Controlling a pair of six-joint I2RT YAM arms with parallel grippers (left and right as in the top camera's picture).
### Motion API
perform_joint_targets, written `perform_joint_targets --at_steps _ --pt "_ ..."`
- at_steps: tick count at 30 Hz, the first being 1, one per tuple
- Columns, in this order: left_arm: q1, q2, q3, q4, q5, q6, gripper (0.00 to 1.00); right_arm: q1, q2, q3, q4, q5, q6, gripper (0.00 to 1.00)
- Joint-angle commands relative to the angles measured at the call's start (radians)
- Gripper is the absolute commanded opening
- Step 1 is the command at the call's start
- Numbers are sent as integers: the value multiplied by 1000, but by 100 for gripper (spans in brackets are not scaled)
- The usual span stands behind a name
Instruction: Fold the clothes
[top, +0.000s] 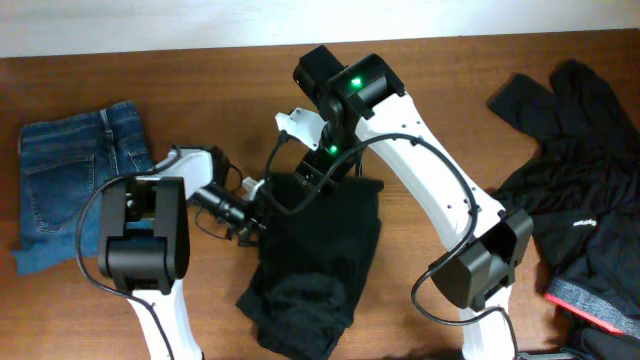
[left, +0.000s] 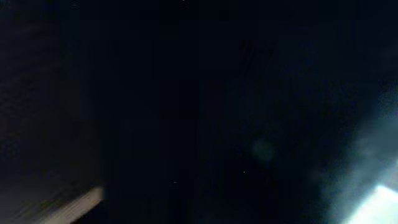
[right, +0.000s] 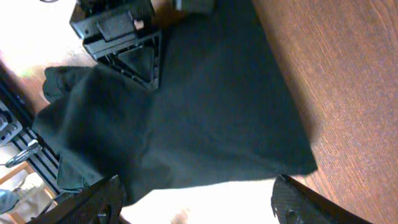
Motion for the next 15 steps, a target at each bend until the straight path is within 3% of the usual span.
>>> perform_joint_targets --at_steps 1,3,7,10,15 --pt "0 20 -6 2 118 65 48 -1 -31 21 2 -13 5 81" --pt "0 20 -6 2 159 75 49 -1 -31 21 2 -13 5 81" --pt "-10 20 -9 -3 161 75 71 -1 -31 21 1 -13 5 81" --pt "-22 20 -17 -3 148 75 81 -1 -31 21 0 -13 5 81" --pt "-49 20 -37 -3 68 74 82 -1 -31 21 0 -13 5 81"
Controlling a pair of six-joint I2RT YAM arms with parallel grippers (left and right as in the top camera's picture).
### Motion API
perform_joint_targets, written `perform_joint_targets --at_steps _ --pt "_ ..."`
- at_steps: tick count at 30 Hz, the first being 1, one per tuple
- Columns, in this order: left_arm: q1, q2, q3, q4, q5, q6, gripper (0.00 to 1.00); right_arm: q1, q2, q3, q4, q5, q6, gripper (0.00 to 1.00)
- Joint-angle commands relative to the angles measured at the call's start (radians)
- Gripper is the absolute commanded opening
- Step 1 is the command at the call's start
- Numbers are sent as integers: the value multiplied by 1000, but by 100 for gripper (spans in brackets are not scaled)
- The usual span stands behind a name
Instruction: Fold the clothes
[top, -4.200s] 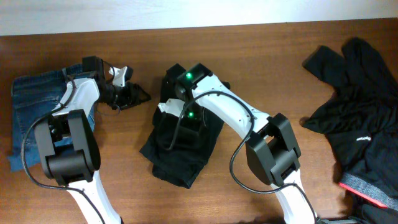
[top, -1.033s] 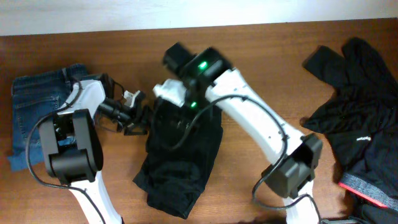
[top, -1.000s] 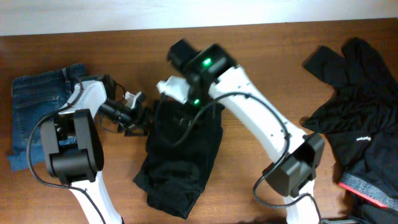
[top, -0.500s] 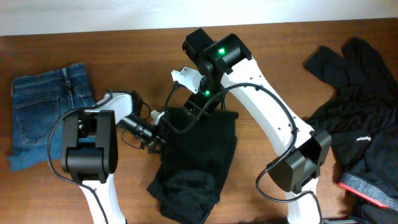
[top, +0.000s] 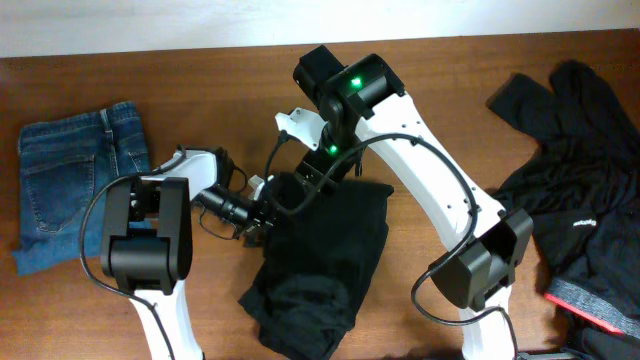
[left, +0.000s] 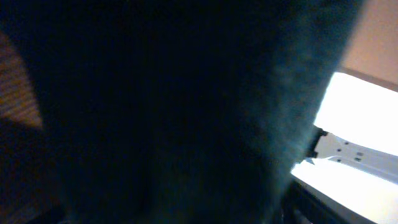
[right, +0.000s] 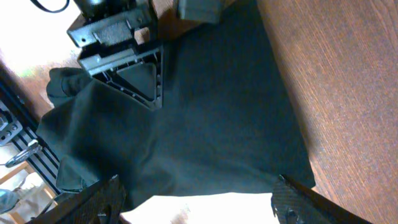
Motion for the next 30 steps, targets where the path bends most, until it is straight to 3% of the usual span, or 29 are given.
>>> perform_joint_targets --at_steps 1,9,11,15,17,28,29,30 --pt "-32 20 -35 -3 -23 19 82 -1 -31 21 1 -13 5 81" --pt "-117 20 -73 21 41 20 78 -1 -32 21 1 -12 5 81" --pt "-144 20 -73 37 73 20 56 -1 -32 21 1 -12 5 81" --pt "-167 20 -73 46 75 21 29 -1 -32 21 1 -8 6 81" --pt "-169 20 -72 46 75 28 1 -2 -36 21 6 4 6 82" --pt "-107 20 16 78 67 31 0 -152 -89 172 34 81 138 87" --pt "-97 20 39 75 67 31 1 -179 -95 183 31 80 148 89" --pt "-85 20 73 64 60 31 0 -203 -99 190 29 80 158 99"
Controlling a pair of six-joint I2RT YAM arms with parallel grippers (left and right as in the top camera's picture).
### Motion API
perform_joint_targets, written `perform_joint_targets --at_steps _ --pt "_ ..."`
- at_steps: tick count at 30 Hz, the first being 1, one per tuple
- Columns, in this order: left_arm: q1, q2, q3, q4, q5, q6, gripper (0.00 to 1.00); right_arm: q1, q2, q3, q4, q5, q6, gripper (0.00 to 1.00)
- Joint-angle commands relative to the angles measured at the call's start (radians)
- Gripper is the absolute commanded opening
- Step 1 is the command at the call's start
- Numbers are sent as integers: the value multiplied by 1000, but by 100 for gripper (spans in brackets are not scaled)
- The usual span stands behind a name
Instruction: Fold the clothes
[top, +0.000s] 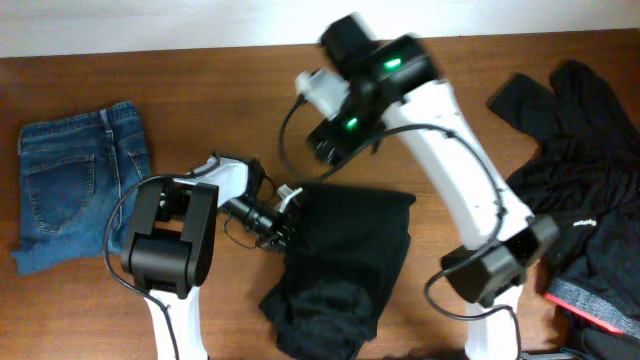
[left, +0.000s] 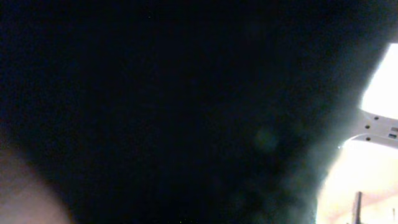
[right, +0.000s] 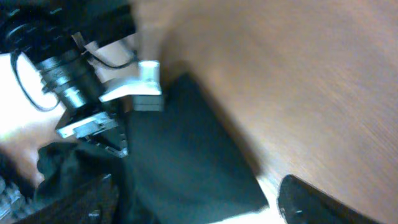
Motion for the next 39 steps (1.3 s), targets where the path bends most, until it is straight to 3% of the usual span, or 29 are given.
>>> perform_joint_targets --at_steps 1,7,16,22,31,39 --pt "56 14 124 -17 2 11 0 -97 -68 53 -5 26 60 99" --pt "117 13 381 -127 -329 -109 1 -229 -73 53 -64 24 76 99" --pt "249 4 785 -237 -481 -248 1 -339 -74 53 -81 16 83 99" --pt "342 3 1161 -383 -871 -325 0 -366 -74 53 -68 16 82 99" --pt "525 3 1648 -435 -1032 -328 1 -377 -74 53 -67 16 82 99" --pt "668 3 1748 -412 -1242 -330 0 -377 -74 53 -67 16 82 99"
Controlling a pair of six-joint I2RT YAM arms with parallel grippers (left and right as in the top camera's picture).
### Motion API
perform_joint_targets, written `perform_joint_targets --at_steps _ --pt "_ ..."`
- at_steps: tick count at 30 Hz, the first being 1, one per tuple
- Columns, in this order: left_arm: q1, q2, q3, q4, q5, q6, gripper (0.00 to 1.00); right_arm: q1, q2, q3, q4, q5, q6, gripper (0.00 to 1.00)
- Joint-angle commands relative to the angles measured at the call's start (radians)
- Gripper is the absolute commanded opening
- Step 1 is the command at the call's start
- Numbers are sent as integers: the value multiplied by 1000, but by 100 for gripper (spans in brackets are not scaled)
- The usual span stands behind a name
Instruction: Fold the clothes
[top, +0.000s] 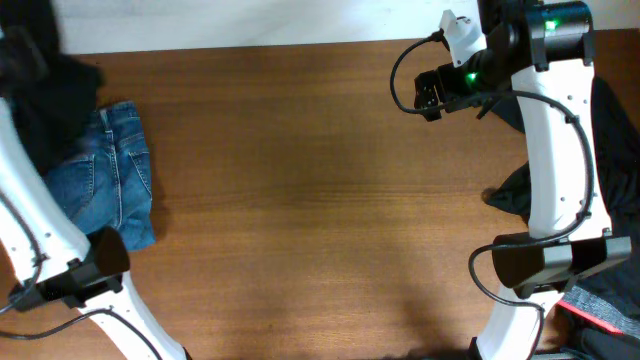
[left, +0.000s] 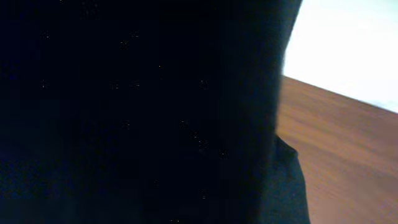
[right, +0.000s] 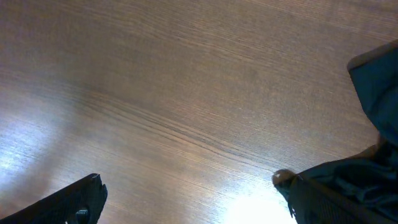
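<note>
A black garment (top: 50, 100) hangs bunched at the far left, over the top of the folded blue jeans (top: 115, 190). It fills the left wrist view as dark cloth (left: 143, 112). My left gripper is buried in it, its fingers hidden. My right gripper (top: 428, 95) is at the back right, over bare wood. It stands open (right: 189, 186) with nothing between its fingers. A pile of dark clothes (top: 612, 150) lies at the right edge, and its near edge shows in the right wrist view (right: 379, 81).
The wooden table (top: 300, 200) spans the view, with a white wall along its far edge. A dark garment with a red hem (top: 600, 305) lies at the front right corner. My right arm's white links (top: 560, 150) cross in front of the clothes pile.
The black garment has gone from the middle of the table to the far left above the jeans, with my left arm. My right arm has moved from the back centre to the back right.
The black garment lay mid-table with my left gripper at its upper left corner and my open right gripper just above its top edge. Then the right arm stood higher and away while the left stayed in the cloth. Now the garment hangs over the jeans.
</note>
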Motion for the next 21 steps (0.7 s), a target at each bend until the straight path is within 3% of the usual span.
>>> perform_joint_targets --at_steps 1,4,10,21 --pt "56 -21 26 16 -138 -10 1 -6 -14 14 1 -2 8 99" --pt "92 -21 26 25 -195 -10 0 -6 -14 14 1 -2 8 99" --pt "128 -21 26 3 -474 -72 0 -6 -14 14 1 -2 8 99" --pt "129 0 -130 23 -697 -74 1 -5 -14 14 0 -3 20 99"
